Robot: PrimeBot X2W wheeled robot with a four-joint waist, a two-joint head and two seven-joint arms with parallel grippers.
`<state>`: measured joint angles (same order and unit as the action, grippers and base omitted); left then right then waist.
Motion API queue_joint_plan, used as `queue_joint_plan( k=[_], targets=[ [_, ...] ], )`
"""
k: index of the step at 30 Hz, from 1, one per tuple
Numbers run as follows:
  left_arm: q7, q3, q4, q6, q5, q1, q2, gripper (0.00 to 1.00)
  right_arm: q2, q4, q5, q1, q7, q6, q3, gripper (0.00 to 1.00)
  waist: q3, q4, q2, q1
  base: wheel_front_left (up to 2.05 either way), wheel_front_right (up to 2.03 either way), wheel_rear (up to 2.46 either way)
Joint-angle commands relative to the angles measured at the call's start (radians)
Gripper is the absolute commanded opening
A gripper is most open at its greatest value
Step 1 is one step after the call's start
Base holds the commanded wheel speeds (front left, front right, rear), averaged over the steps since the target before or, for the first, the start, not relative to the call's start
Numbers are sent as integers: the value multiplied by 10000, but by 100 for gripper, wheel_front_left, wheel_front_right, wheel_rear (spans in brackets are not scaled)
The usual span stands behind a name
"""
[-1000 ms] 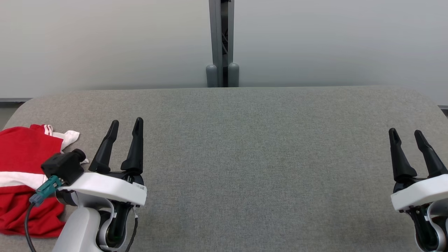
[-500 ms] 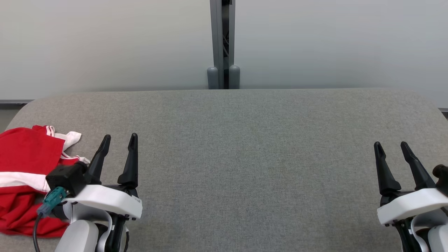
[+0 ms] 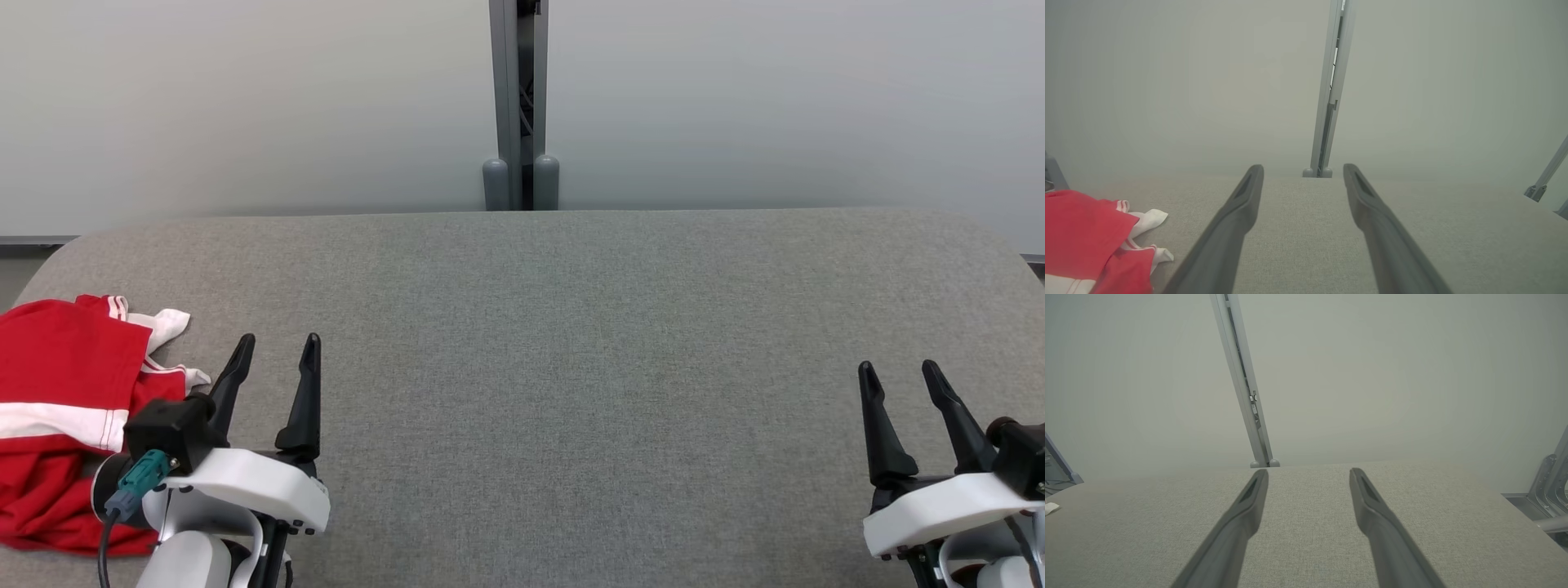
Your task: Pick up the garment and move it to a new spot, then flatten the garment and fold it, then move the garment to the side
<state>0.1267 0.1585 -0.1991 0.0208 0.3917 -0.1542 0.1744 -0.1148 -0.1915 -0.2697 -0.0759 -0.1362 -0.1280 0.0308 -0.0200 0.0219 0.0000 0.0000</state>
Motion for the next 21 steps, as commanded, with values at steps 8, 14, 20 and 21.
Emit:
queue_joint_plan(
  k=[8,14,20,21],
  targets=[
    [-141,-145,118,161,-664,229,118,100,121,188,565,207,-249,-45,-66,100,-34,1,0,0,0,0,0],
    [-378,-168,204,253,-1097,459,169,100,318,256,637,275,-359,-45,117,100,-36,28,0,0,0,0,0],
    [-520,-152,298,312,-1491,569,209,100,395,287,829,322,-426,-46,269,100,-20,46,0,0,0,0,0],
    [-514,-155,313,324,-1543,590,211,100,399,302,886,331,-447,-43,269,100,-17,44,0,0,0,0,0]
  ],
)
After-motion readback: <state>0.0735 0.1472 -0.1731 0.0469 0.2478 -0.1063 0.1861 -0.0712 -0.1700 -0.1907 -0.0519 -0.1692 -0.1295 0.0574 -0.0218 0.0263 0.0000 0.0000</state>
